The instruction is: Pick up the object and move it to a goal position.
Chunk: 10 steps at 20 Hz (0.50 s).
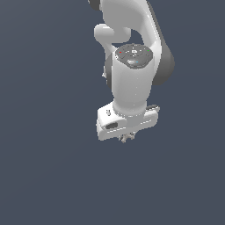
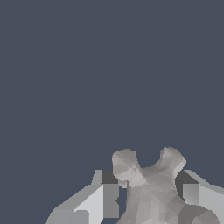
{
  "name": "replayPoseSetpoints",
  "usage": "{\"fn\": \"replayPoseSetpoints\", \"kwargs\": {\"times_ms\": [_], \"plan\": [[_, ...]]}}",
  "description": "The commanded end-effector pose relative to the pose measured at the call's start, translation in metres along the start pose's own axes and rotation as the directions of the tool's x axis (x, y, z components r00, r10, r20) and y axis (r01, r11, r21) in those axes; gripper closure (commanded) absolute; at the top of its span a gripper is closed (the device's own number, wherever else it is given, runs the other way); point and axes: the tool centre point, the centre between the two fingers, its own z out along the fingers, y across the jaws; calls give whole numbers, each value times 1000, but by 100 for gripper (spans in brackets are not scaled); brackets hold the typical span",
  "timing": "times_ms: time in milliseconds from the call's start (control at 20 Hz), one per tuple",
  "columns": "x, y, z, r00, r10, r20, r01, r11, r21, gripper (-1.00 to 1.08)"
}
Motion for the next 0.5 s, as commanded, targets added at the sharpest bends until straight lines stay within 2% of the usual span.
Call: {"fn": "replayPoseSetpoints", "kwargs": {"times_ms": [0, 450], "plan": [[0, 5, -27, 999, -54, -8, 54, 999, 5, 108], [5, 24, -118, 972, -232, -40, 233, 972, 21, 108]]}}
